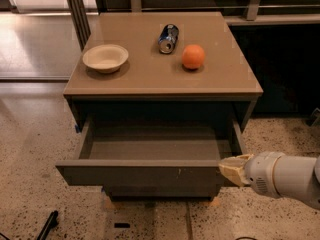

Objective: Close top drawer

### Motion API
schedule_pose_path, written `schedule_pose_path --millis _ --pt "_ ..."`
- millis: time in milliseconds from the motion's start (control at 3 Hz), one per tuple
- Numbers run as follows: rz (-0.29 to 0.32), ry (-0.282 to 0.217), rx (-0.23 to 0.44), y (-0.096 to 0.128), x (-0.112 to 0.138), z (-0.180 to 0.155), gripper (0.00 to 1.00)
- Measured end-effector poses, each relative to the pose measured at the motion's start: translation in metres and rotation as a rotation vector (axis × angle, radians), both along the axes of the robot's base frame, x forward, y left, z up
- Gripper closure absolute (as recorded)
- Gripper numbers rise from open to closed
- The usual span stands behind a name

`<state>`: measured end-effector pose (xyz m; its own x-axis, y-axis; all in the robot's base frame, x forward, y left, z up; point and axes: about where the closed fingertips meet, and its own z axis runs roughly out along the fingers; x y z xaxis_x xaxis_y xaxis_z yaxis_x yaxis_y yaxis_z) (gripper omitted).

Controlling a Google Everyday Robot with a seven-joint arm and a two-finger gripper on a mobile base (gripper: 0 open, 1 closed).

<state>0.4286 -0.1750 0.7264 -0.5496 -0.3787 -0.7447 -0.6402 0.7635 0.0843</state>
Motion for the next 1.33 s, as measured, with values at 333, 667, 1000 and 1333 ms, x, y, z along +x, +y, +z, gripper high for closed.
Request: schedule_pose_path --millis 333,667,1000,1333 --pt "-0.063 0.030 0.070 0.004 0.003 -0.038 1.00" --pt "-0.097 0.074 0.119 0.010 0.005 -0.069 1.00" --pt "-0.108 0.099 0.130 0.014 0.019 -0.096 1.00" --pt "-0.096 0.082 0.122 0.021 0.038 -0.106 1.00"
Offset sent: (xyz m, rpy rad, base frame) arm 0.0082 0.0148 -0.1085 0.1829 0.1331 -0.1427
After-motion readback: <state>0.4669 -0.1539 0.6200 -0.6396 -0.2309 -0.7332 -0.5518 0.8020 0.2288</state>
